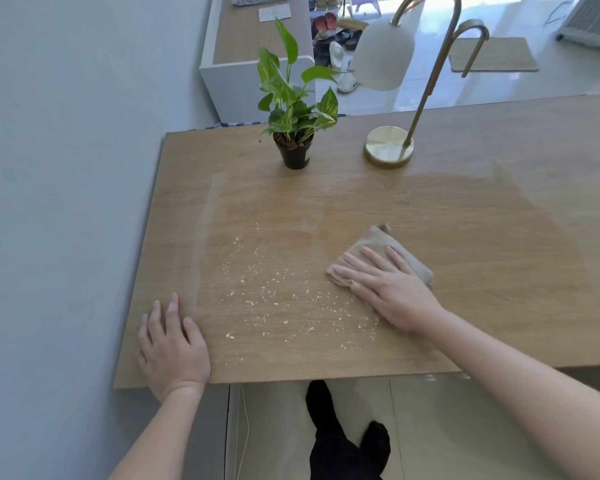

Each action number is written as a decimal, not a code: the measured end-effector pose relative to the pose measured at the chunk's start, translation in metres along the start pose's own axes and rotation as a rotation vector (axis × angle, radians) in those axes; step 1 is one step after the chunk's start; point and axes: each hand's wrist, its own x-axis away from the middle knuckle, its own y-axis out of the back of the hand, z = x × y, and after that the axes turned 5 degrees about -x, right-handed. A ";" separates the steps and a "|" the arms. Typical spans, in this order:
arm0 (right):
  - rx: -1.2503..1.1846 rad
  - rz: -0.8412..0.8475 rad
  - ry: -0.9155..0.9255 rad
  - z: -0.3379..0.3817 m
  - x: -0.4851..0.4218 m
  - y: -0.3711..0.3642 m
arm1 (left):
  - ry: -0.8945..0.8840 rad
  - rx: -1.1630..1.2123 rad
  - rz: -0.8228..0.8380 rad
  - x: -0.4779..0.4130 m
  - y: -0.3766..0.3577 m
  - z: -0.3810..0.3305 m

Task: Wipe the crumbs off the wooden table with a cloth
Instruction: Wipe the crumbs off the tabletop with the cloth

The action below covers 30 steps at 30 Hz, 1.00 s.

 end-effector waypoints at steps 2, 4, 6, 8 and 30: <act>0.024 0.013 -0.023 -0.029 0.034 0.006 | 0.001 0.001 0.005 0.000 -0.001 0.001; -0.011 -0.036 -0.136 -0.051 0.037 0.020 | -0.005 -0.006 0.007 0.000 -0.001 0.001; -0.055 -0.118 -0.279 -0.049 0.014 0.027 | -0.005 -0.005 0.003 -0.002 -0.001 0.001; -0.090 -0.180 -0.414 -0.031 -0.017 0.024 | 0.000 -0.006 0.008 -0.002 -0.002 0.000; 0.005 -0.186 -0.311 0.033 0.077 -0.051 | -0.015 0.021 -0.025 0.001 -0.002 0.001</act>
